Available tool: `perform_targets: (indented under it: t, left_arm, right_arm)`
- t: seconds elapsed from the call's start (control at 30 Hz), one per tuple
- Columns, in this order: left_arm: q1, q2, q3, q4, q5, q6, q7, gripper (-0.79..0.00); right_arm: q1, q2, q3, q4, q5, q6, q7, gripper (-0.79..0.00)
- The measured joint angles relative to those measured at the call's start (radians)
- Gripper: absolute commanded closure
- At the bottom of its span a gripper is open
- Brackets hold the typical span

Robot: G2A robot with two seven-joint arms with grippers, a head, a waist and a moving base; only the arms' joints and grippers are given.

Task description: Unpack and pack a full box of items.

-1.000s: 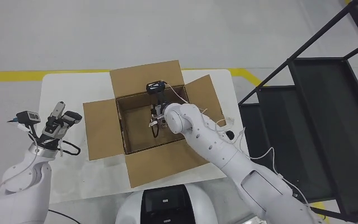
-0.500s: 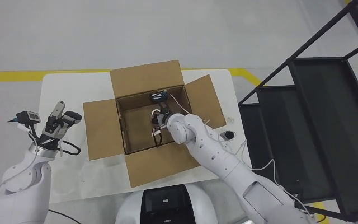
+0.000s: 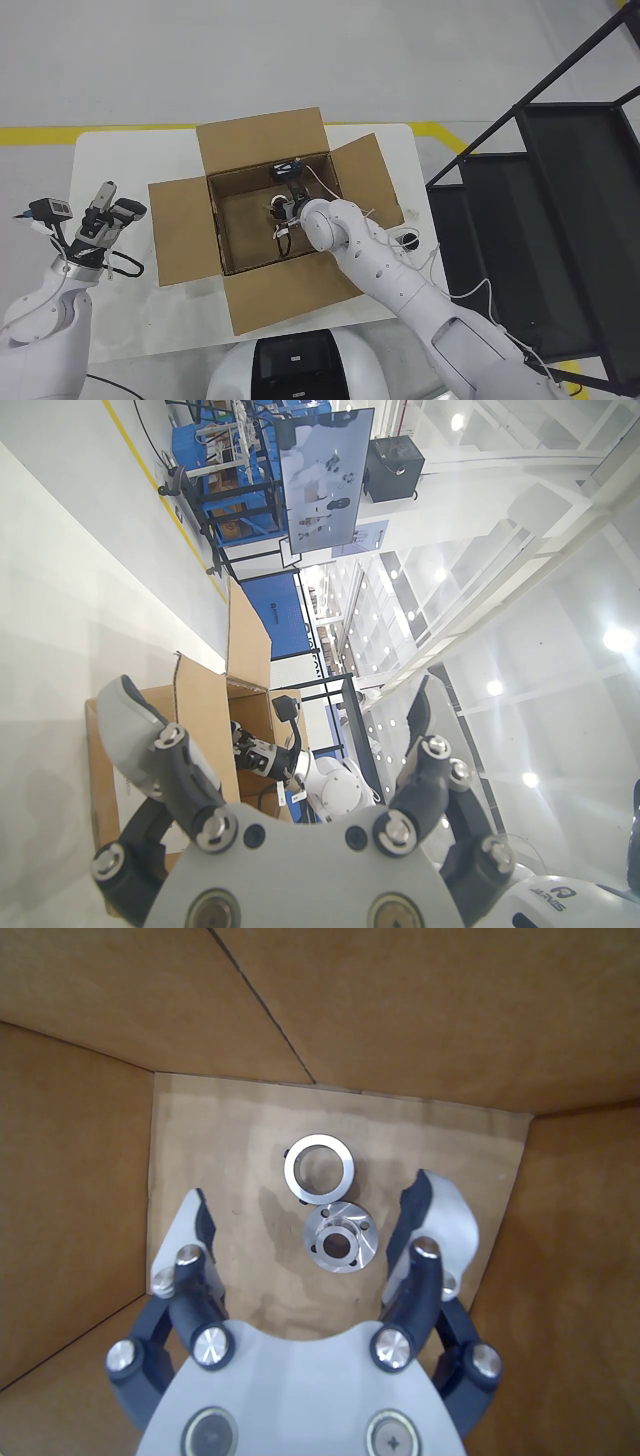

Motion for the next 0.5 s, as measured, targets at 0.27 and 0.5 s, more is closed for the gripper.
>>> perform_targets:
  t: [0.27,0.5]
  left_arm:
    - [0.000,0.000,0.000,0.000,0.000,0.000,0.000,-0.785]
    - [0.000,0.000,0.000,0.000,0.000,0.000,0.000,-0.785]
  right_arm:
    - [-0.023,-0.004,0.005,0.029,0.013,-0.024,-0.058,-0.468]
    - [-0.028,-0.010,0.026,0.080,0.041,-0.026,-0.130,-0.197]
